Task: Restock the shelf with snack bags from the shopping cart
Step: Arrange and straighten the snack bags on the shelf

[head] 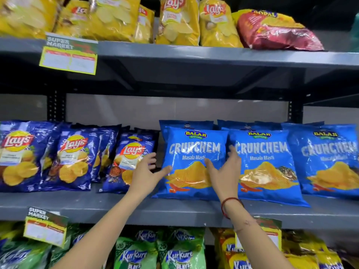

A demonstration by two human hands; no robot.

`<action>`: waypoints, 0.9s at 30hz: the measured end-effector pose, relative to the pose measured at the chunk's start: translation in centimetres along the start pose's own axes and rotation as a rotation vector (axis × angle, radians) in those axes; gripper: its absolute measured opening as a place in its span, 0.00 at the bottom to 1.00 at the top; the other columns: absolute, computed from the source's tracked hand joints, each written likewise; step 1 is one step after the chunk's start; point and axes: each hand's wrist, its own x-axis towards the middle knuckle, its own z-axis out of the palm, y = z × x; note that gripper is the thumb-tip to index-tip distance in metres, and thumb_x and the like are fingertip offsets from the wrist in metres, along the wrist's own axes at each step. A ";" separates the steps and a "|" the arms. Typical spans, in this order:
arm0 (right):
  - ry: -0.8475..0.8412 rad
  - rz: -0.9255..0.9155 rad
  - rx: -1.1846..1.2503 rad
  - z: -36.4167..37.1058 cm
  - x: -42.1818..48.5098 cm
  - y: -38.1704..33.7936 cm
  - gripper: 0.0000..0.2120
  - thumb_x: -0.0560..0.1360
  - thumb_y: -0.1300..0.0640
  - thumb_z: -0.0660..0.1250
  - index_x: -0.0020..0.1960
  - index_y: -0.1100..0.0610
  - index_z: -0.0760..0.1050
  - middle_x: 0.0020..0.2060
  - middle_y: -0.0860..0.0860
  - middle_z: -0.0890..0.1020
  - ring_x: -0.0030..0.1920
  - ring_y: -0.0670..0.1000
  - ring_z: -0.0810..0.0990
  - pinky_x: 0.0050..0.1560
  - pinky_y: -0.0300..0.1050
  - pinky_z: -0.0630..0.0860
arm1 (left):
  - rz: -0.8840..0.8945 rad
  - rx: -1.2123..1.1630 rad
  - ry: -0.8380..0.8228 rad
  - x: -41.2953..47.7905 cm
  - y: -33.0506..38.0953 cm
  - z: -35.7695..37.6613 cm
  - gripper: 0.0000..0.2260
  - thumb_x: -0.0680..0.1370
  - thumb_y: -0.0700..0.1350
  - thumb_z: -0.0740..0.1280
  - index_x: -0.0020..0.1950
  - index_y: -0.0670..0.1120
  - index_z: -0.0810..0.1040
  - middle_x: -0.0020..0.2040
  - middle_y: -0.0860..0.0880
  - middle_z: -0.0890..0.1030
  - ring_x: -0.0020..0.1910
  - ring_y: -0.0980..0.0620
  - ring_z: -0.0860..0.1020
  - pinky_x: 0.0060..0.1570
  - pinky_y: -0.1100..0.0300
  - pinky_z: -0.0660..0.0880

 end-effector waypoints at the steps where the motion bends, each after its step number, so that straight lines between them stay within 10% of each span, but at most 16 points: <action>1: 0.061 -0.106 -0.035 0.1 -0.7 -0.8 0.33 0.72 0.55 0.71 0.72 0.60 0.60 0.67 0.59 0.69 0.68 0.58 0.66 0.68 0.49 0.63 | 0.045 0.038 0.063 0.1 0.0 -1.2 0.31 0.68 0.51 0.75 0.67 0.46 0.68 0.64 0.46 0.74 0.58 0.49 0.74 0.57 0.55 0.72; 6: -0.186 -0.397 0.040 4.1 -4.6 -5.0 0.18 0.72 0.58 0.69 0.60 0.60 0.73 0.54 0.56 0.77 0.54 0.54 0.76 0.58 0.46 0.71 | 0.025 0.328 0.214 1.3 -2.3 -8.5 0.29 0.70 0.46 0.73 0.68 0.43 0.67 0.66 0.39 0.71 0.64 0.40 0.70 0.64 0.44 0.68; 12: -0.633 -0.071 -0.048 12.8 -6.9 -6.7 0.36 0.76 0.50 0.65 0.75 0.64 0.51 0.68 0.62 0.66 0.69 0.61 0.64 0.69 0.48 0.60 | -0.341 0.236 -0.142 1.6 -5.4 -12.1 0.38 0.72 0.47 0.72 0.74 0.43 0.53 0.71 0.41 0.67 0.66 0.45 0.69 0.63 0.55 0.65; 18: -0.662 0.378 0.045 17.0 -5.7 -6.3 0.27 0.75 0.54 0.67 0.68 0.66 0.62 0.66 0.62 0.73 0.66 0.61 0.73 0.64 0.49 0.70 | -0.387 0.165 -0.223 2.4 -5.8 -12.9 0.36 0.73 0.43 0.71 0.74 0.43 0.54 0.71 0.38 0.66 0.68 0.43 0.68 0.58 0.57 0.65; 27: -0.516 0.332 0.270 19.8 -6.1 -6.5 0.24 0.70 0.64 0.69 0.64 0.58 0.69 0.57 0.58 0.80 0.58 0.58 0.78 0.61 0.49 0.74 | -0.127 0.274 0.056 2.0 -7.2 -12.5 0.31 0.69 0.35 0.72 0.70 0.40 0.64 0.64 0.38 0.75 0.60 0.43 0.74 0.61 0.53 0.69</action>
